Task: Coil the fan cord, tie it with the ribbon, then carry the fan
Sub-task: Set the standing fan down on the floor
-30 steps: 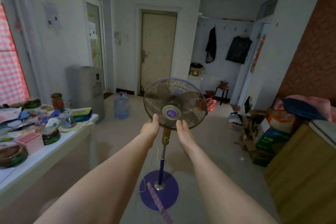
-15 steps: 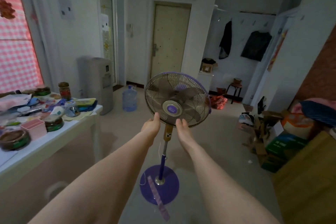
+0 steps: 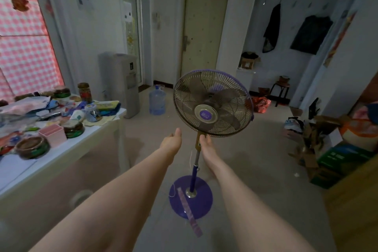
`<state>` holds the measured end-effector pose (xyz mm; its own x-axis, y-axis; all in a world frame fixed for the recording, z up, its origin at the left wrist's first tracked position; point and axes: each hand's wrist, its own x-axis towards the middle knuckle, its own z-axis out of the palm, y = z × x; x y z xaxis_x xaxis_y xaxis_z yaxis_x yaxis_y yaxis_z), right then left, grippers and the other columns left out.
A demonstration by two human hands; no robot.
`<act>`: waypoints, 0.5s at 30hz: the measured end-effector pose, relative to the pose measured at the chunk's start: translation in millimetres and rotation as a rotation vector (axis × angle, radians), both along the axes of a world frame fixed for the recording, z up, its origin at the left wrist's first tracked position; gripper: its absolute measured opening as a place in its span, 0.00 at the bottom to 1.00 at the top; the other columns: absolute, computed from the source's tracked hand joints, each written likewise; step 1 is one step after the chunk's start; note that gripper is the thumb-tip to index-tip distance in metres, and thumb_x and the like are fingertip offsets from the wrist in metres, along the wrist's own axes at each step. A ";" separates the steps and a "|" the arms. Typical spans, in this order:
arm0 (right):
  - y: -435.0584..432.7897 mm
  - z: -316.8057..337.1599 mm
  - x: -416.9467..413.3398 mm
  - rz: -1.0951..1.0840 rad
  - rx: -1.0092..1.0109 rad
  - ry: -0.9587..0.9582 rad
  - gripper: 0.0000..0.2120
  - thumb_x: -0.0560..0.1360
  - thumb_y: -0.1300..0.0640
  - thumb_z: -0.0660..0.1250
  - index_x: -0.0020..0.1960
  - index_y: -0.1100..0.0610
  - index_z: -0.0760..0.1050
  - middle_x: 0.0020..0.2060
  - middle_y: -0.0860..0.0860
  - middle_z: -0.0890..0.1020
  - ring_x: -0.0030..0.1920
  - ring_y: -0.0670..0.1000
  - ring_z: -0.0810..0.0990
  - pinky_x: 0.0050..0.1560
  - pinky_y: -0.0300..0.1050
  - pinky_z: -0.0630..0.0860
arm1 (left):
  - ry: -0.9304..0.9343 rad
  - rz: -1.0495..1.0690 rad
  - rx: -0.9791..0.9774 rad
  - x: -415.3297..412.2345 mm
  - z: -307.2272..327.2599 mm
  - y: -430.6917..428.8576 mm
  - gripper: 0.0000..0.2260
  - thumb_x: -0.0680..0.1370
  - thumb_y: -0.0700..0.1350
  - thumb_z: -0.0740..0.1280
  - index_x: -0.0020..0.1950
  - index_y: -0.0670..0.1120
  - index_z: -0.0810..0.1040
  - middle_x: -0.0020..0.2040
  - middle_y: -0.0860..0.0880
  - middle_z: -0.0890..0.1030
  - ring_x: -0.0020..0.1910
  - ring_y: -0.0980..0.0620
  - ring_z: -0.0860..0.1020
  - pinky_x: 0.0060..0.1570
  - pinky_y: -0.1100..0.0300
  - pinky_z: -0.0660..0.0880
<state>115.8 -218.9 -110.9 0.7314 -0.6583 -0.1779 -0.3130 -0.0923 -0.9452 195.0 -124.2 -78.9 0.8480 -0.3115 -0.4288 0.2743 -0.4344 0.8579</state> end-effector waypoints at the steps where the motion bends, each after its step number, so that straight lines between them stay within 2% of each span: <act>1: 1.1 -0.2 2.5 -0.005 0.008 0.005 0.30 0.81 0.40 0.49 0.79 0.50 0.47 0.78 0.52 0.55 0.77 0.56 0.56 0.75 0.57 0.54 | -0.004 -0.003 0.004 4.0 -0.1 0.4 0.31 0.79 0.62 0.52 0.76 0.44 0.59 0.75 0.42 0.64 0.73 0.40 0.64 0.70 0.46 0.63; 8: -2.7 3.8 29.4 -0.028 0.010 -0.021 0.31 0.81 0.41 0.50 0.79 0.51 0.48 0.78 0.52 0.54 0.77 0.54 0.54 0.74 0.54 0.53 | -0.044 -0.034 -0.013 34.5 8.6 -5.4 0.29 0.80 0.61 0.51 0.77 0.46 0.59 0.76 0.44 0.63 0.73 0.41 0.63 0.71 0.46 0.63; 15: -12.8 -17.3 63.0 -0.030 -0.019 -0.013 0.29 0.82 0.44 0.50 0.79 0.53 0.48 0.78 0.52 0.54 0.77 0.54 0.54 0.74 0.50 0.52 | -0.051 -0.069 -0.002 72.7 -16.5 -16.7 0.30 0.79 0.62 0.52 0.77 0.45 0.59 0.75 0.43 0.64 0.73 0.40 0.64 0.70 0.47 0.63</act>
<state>178.8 -231.6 -128.2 0.7137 -0.6828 -0.1561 -0.3036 -0.1007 -0.9475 267.7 -140.9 -95.4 0.8453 -0.3707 -0.3848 0.1998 -0.4486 0.8711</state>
